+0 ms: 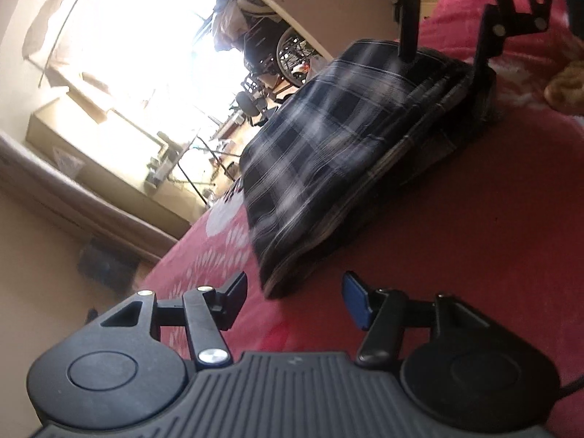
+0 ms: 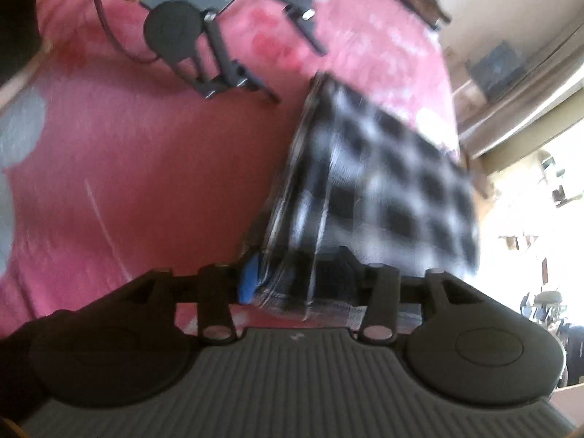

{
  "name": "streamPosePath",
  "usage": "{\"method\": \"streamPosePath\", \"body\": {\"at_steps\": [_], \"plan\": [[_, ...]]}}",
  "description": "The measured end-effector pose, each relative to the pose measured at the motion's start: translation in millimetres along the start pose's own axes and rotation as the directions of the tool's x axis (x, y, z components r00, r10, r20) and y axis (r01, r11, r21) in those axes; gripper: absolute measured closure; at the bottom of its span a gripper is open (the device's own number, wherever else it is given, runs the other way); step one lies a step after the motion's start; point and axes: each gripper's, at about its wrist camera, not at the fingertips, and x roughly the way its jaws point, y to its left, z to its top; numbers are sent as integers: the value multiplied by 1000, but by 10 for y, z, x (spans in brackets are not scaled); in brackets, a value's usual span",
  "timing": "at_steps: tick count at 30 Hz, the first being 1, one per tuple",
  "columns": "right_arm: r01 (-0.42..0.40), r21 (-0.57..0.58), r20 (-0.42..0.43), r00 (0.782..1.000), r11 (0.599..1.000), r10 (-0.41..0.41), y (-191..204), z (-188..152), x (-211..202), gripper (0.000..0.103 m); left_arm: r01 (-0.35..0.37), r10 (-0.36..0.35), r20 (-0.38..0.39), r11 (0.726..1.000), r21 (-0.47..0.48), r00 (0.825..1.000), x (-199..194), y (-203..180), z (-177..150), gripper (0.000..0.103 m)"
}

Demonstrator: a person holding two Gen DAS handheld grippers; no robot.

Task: Fold clothes

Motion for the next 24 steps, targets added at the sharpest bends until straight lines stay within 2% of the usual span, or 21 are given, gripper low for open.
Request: {"method": "streamPosePath", "body": {"at_steps": [3, 5, 6, 7, 9, 10, 13, 16, 18, 21, 24], "plan": [[-16, 15, 22, 1000, 1000, 15, -18, -10, 12, 56, 10, -10, -14, 999, -51, 1000, -81, 191, -60, 44], [-26, 25, 37, 999, 999, 25, -30, -16, 19, 59, -12, 10, -27, 996, -85, 1000, -82, 315, -80, 44], [-32, 30, 45, 999, 999, 30, -36, -19, 23, 62, -28, 24, -33, 993, -112, 999, -61, 375, -78, 44], [-37, 34, 53, 998, 999, 35, -42, -23, 27, 74, -38, 32, -41, 987, -154, 999, -22, 441, -57, 46], [-48, 44, 68, 997, 998, 45, -54, -29, 35, 86, -44, 33, -46, 962, -270, 998, 49, 563, -8, 49], [-53, 49, 75, 996, 997, 50, -60, -32, 39, 88, -43, 29, -46, 943, -331, 999, 89, 620, 21, 53], [-70, 62, 98, 993, 996, 64, -78, -42, 50, 93, 4, -7, -4, 908, -418, 1000, 164, 639, 145, 57], [-101, 97, 108, 990, 990, 90, -88, -88, 125, 93, 102, -99, 28, 898, -428, 995, 297, 524, 262, 63], [-133, 141, 103, 988, 981, 119, -95, -147, 222, 93, 138, -152, 0, 896, -423, 988, 435, 419, 263, 70], [-176, 214, 116, 981, 961, 154, -196, -171, 245, 93, 142, -161, -5, 885, -443, 987, 517, 400, 211, 70], [-203, 237, 135, 975, 950, 175, -246, -209, 236, 93, 154, -176, -3, 870, -468, 984, 519, 439, 187, 70]]}}
